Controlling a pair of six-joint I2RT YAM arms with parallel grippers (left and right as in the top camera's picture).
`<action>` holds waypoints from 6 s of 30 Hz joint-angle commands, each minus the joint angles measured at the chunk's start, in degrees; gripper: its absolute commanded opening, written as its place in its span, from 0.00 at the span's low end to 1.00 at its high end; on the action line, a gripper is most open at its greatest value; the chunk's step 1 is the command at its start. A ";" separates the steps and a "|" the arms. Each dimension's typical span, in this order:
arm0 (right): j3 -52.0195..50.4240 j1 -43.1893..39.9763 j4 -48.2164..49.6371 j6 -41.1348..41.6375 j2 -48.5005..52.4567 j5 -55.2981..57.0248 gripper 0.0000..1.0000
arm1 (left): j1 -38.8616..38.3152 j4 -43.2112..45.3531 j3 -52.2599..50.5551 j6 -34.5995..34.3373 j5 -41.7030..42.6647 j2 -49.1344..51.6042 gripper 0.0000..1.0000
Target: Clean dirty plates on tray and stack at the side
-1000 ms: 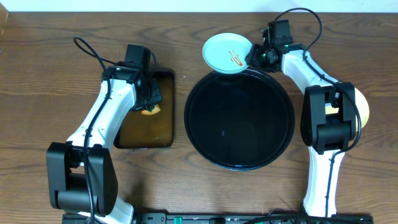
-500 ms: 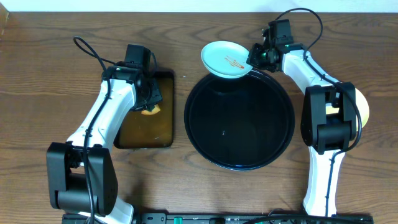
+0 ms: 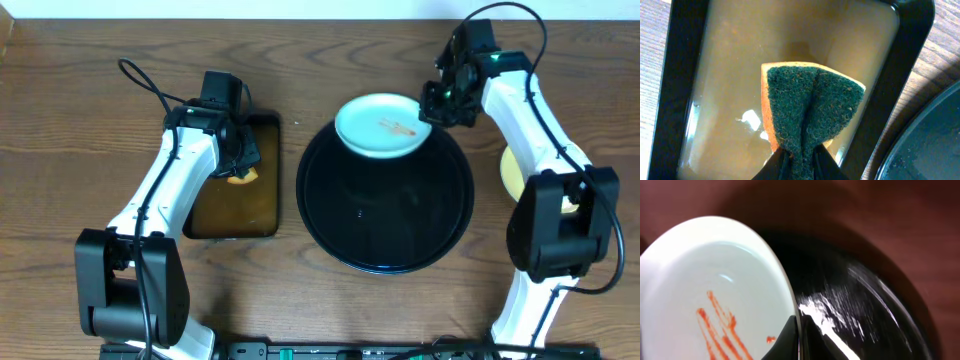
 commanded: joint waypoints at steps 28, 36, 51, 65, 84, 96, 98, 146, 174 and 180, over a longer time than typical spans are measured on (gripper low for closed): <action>-18.43 8.96 21.53 -5.70 0.02 17.84 0.06 | -0.13 1.22 -0.24 0.72 4.66 0.24 0.08; -14.99 10.19 17.99 -3.85 -2.10 2.29 0.25 | -0.13 1.25 -0.24 0.74 4.66 0.24 0.09; -15.21 18.18 4.68 -1.46 -7.85 -0.61 0.33 | -0.13 1.25 -0.24 0.74 4.66 0.24 0.11; -15.54 23.56 1.31 0.50 -0.24 -0.61 0.20 | -0.13 1.22 -0.24 0.74 4.66 0.24 0.11; -15.54 16.70 -3.17 6.05 1.53 30.95 0.17 | -0.13 1.22 -0.24 0.74 4.66 0.24 0.12; -15.54 13.22 15.56 -0.33 1.53 24.83 0.20 | -0.13 1.22 -0.24 0.74 4.66 0.24 0.12; -15.54 13.33 18.67 -0.66 1.53 22.38 0.21 | -0.13 1.22 -0.24 0.74 4.66 0.24 0.12; -15.54 30.84 10.40 -3.43 -1.27 7.17 0.01 | -0.13 0.81 -0.24 0.72 4.66 0.24 0.12; -15.54 32.89 -7.91 -22.23 -1.27 26.58 0.01 | -0.13 0.85 -0.24 0.72 4.66 0.24 0.13; -15.54 34.64 -4.57 -26.01 -1.27 33.53 0.01 | -0.13 0.83 -0.24 0.72 4.66 0.24 0.13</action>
